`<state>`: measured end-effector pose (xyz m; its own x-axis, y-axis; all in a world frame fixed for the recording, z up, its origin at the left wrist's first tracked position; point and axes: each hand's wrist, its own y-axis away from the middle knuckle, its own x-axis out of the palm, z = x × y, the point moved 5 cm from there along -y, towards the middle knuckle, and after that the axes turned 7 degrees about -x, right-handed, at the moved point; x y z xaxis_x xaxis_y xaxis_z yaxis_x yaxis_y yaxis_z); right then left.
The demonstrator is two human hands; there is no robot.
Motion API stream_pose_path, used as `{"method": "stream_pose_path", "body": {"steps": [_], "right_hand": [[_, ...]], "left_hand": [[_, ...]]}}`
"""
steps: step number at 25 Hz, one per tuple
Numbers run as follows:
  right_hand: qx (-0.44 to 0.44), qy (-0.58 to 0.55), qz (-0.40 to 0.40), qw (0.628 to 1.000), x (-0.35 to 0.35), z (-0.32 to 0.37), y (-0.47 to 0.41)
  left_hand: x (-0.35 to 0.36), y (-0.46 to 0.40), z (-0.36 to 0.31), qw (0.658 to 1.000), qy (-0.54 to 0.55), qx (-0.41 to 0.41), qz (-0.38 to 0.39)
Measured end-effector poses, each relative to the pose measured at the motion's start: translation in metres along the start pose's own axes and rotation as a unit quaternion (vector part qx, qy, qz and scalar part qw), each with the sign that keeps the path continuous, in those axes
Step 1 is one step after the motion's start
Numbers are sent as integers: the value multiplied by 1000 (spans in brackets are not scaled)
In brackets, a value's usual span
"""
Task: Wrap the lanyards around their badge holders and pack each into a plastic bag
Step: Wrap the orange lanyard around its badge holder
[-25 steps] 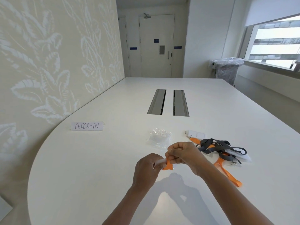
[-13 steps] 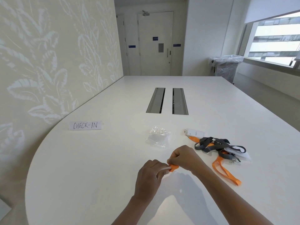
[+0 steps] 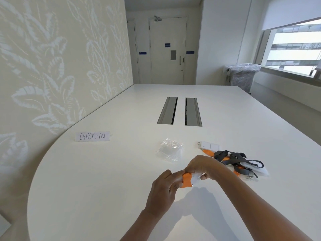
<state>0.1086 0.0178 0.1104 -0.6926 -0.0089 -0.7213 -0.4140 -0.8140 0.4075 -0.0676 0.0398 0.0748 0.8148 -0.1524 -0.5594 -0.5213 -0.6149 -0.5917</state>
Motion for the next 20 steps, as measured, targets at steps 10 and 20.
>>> {"method": "stream_pose_path", "body": {"steps": [10, 20], "right_hand": [[-21, -254, -19, 967, -2, -22, 5], [-83, -433, -107, 891, 42, -63, 23]], "left_hand": [[16, 0, 23, 937, 220, -268, 37], [52, 15, 24, 744, 421, -520, 5]]}}
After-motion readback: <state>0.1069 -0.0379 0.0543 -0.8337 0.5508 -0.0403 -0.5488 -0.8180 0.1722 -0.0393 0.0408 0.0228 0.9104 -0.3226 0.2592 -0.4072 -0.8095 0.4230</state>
